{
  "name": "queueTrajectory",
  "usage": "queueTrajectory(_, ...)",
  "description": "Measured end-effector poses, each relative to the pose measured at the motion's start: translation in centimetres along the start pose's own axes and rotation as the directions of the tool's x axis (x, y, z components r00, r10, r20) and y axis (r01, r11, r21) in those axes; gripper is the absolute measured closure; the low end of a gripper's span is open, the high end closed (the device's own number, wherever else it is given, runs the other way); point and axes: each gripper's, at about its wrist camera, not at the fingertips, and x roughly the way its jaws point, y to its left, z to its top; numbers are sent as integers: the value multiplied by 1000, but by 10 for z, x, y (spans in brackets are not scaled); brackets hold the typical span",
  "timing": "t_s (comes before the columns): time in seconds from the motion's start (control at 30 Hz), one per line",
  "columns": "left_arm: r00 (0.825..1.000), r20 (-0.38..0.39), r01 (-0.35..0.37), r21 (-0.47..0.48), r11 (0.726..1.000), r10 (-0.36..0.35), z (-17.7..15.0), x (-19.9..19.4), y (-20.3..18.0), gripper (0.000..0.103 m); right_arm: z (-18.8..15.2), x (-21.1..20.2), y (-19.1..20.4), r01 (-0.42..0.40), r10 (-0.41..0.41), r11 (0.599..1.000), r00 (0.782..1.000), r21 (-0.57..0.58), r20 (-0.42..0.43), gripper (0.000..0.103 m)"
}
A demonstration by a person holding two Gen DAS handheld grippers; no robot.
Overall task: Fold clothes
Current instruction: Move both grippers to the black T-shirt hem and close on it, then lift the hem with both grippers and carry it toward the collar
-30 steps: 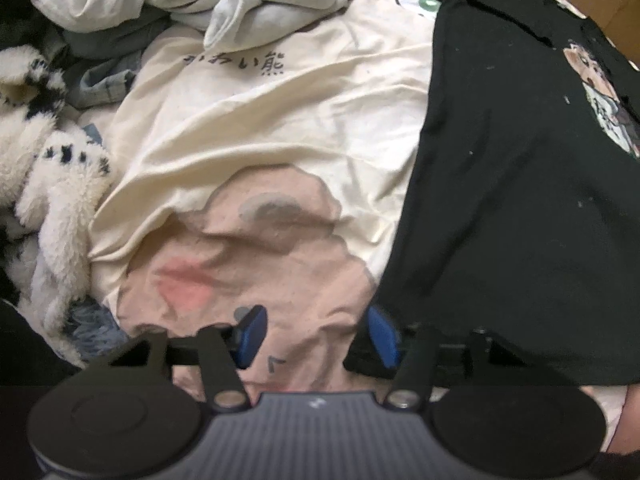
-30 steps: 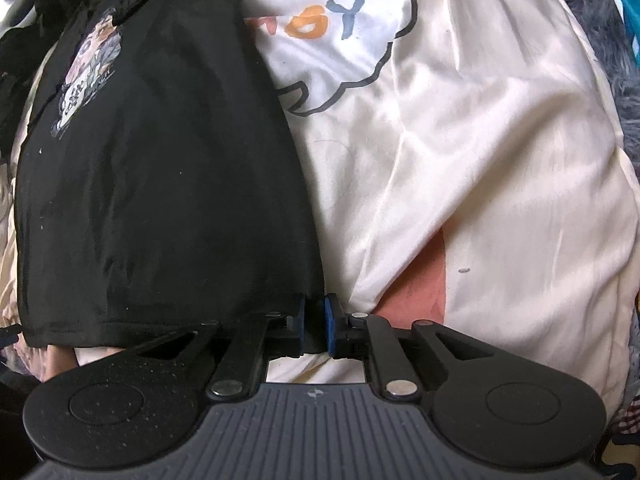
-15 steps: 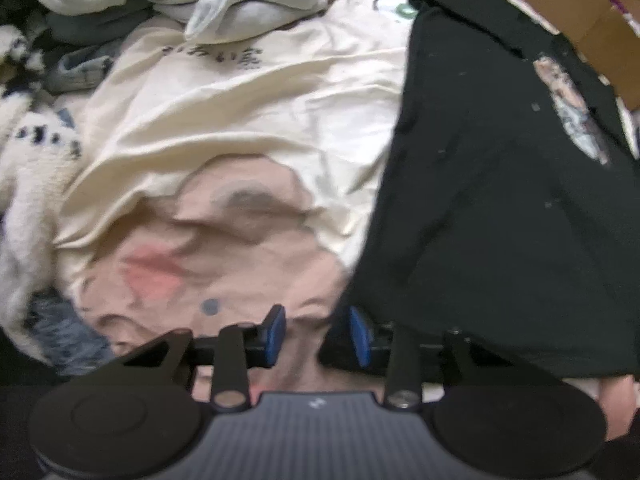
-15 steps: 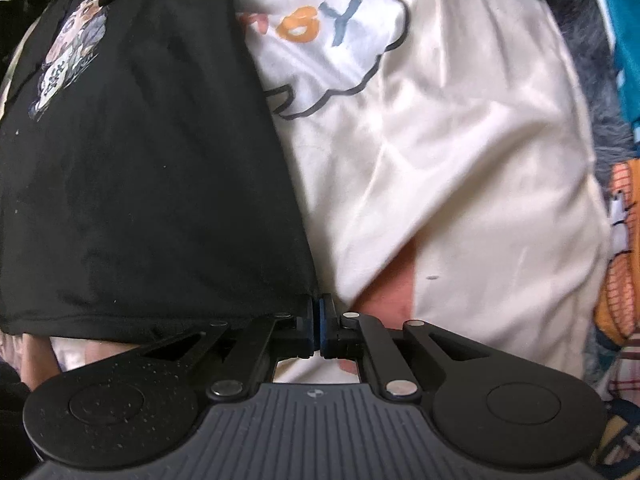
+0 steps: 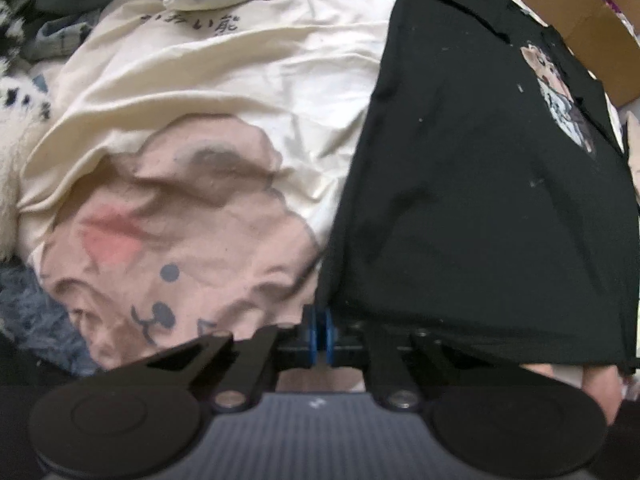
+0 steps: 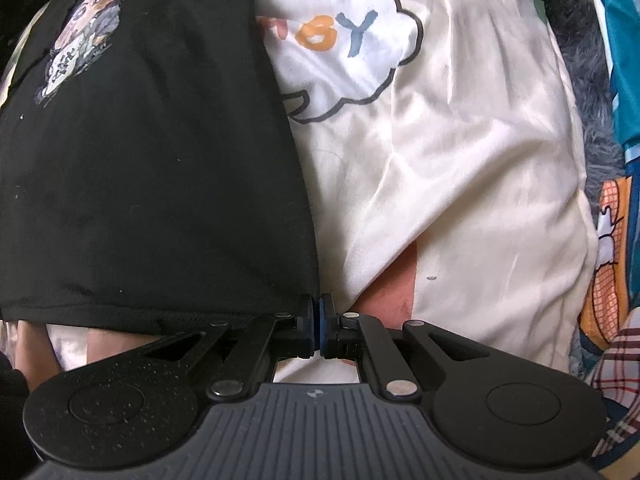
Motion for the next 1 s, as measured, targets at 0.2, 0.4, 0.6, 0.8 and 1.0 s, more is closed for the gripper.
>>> queueTrajectory(0.2, 999, 35, 27, -9, 1000, -27, 3, -38, 1, 100, 1, -29, -3, 5, -4, 1000, 1000, -18, 29, 103)
queueTrajectory(0.4, 997, 59, 40, 10, 999, -40, 4, -74, 0, 101, 4, -54, 0, 2, 0, 1000, 998, -24, 64, 103)
queueTrajectory(0.6, 996, 69, 46, 26, 999, -48, 5, -92, -4, 101, 2, -78, -1, 0, 2, 1000, 996, -20, 94, 103)
queueTrajectory(0.8, 996, 72, 49, 18, 999, -50, -5, -105, -4, 101, -3, -90, 1, -7, 9, 1000, 995, -23, 104, 103)
queueTrajectory(1.0, 998, 60, 36, 9, 999, -36, -19, -112, -1, 101, -14, -93, 1, -4, 6, 1000, 994, -13, 105, 103)
